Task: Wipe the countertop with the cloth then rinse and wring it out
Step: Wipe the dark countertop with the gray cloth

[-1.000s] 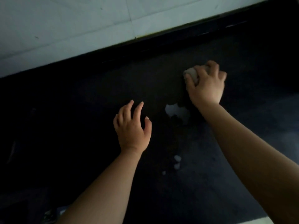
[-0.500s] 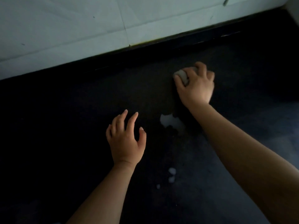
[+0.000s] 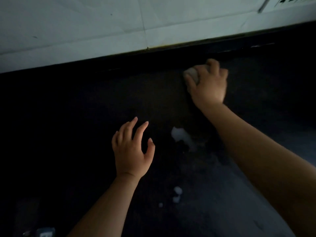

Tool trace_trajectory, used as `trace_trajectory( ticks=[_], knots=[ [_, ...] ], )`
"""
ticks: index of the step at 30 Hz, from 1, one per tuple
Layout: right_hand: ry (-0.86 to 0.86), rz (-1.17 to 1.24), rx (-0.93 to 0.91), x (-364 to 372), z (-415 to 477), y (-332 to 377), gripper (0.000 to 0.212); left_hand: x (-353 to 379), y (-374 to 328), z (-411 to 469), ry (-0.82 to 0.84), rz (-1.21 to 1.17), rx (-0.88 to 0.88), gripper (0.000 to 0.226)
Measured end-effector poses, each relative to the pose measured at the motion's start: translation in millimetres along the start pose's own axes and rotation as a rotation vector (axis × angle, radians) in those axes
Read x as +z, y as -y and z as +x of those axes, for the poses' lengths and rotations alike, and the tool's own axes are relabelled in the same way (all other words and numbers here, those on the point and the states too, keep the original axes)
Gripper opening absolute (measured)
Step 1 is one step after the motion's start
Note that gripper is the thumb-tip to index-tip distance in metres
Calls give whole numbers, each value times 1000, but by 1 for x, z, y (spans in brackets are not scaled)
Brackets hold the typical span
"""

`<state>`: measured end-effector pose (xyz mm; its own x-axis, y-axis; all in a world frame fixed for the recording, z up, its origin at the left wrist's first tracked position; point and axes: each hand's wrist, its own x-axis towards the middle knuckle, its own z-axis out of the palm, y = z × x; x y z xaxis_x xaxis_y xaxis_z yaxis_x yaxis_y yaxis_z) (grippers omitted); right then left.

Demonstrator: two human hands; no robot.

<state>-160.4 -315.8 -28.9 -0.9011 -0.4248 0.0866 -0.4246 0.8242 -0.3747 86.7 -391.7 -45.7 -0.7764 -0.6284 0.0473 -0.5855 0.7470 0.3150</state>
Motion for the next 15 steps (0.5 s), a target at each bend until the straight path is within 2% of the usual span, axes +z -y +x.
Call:
trace_trajectory(
  ticks=[3,5,7,9,12,13,15],
  knots=[
    [88,40,-225,12,-24,33,41,0,0,0,-1,-2,-4,47],
    [131,55,-337,6,-64,25,40,-1,0,0,2,-6,-8,47],
    [109,38,-368,-6,-94,-2,39,-2,-1,0,8,-12,-17,47],
    [62,2,-300,-16,-90,-28,40,-2,-1,0,7,-11,-14,47],
    [21,-18,-50,-14,-37,-28,44,-1,0,1,5,-10,-15,47],
    [17,-17,-14,-10,-22,-18,44,0,1,1,3,-8,-13,46],
    [31,15,-58,1,-13,7,43,0,1,-1,-4,3,-7,46]
  ],
)
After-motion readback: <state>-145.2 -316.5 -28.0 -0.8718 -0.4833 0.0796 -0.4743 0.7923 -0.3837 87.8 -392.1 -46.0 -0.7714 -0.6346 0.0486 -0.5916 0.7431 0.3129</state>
